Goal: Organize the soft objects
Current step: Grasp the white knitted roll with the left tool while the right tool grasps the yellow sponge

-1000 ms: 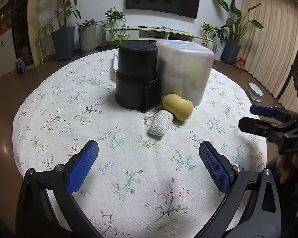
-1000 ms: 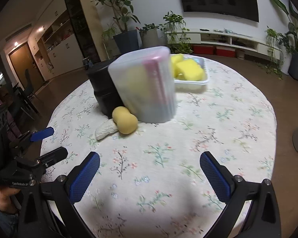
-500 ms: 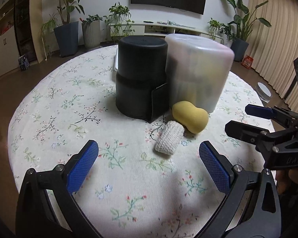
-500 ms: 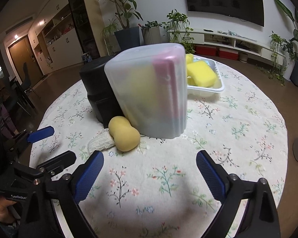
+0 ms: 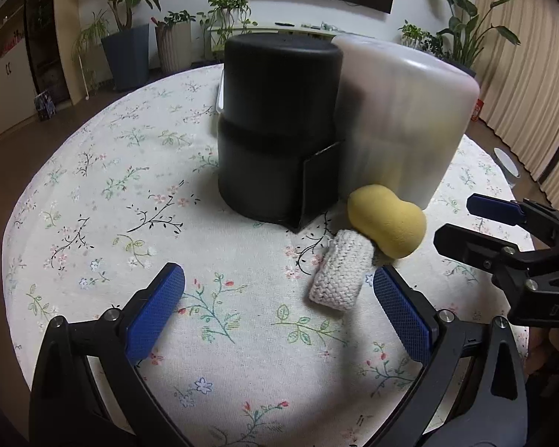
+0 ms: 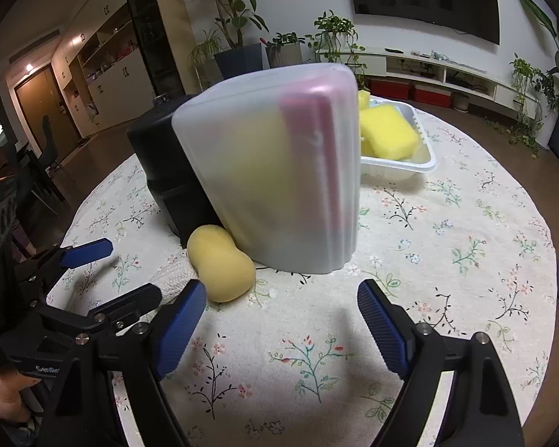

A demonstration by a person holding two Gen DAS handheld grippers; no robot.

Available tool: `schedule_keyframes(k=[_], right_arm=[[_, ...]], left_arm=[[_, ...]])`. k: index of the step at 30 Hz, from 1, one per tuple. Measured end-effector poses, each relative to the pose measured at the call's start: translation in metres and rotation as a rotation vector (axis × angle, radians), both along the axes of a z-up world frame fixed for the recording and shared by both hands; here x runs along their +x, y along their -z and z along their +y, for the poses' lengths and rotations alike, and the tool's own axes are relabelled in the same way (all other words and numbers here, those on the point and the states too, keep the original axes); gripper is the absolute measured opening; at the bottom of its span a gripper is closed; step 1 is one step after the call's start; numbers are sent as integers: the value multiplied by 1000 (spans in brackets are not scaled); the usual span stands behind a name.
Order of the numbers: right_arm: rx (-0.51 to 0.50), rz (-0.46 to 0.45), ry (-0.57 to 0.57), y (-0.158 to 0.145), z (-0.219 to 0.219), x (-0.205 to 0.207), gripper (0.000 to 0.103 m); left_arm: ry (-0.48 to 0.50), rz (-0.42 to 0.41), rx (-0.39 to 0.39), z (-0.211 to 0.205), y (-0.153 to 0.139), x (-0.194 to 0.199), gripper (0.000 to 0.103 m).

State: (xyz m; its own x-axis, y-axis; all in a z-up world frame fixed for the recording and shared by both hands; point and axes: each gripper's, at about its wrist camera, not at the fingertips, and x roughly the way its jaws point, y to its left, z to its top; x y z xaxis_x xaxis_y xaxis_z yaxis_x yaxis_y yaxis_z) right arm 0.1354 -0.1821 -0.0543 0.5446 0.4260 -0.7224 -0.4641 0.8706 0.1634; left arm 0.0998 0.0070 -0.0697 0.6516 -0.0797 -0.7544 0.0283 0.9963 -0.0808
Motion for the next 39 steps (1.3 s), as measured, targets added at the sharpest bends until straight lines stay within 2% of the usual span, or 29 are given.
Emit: schedule_keyframes(k=[8,16,18,19,23,29,32,35,36,38,39], right_arm=[[-7,-12,-4,-1,-3,-2,84],[-13,-2,-14,2,-1,-3,83],[-13,-2,-12,2,-2,-3,83],[-11,2,-10,2,-2,-2,83],[-16,11,-13,4,-1,-2,78],[-18,10,-22,4,3,-2,77],[-19,15,-23,5,5,-2,77],[-17,19,-30,5,6,-4,77],[-17,18,-31,4,7,-3,77],[-14,18,-30,4,7,-3,77],[-15,19,-30,4,8,-4,77]], left_arm=[[-9,41,8,2,5,6,102],[39,51,68,-12,6,9,101],[60,63,77,-15,9,12,95],[67,73,78,-16,10,14,80],[83,79,82,-20,9,19,76],[105,68,79,-22,10,17,76],[131,57,83,-26,9,15,63],[151,50,80,-28,9,13,55],[154,48,74,-28,9,13,53],[155,46,59,-26,8,13,41],[150,45,52,-24,7,12,40]])
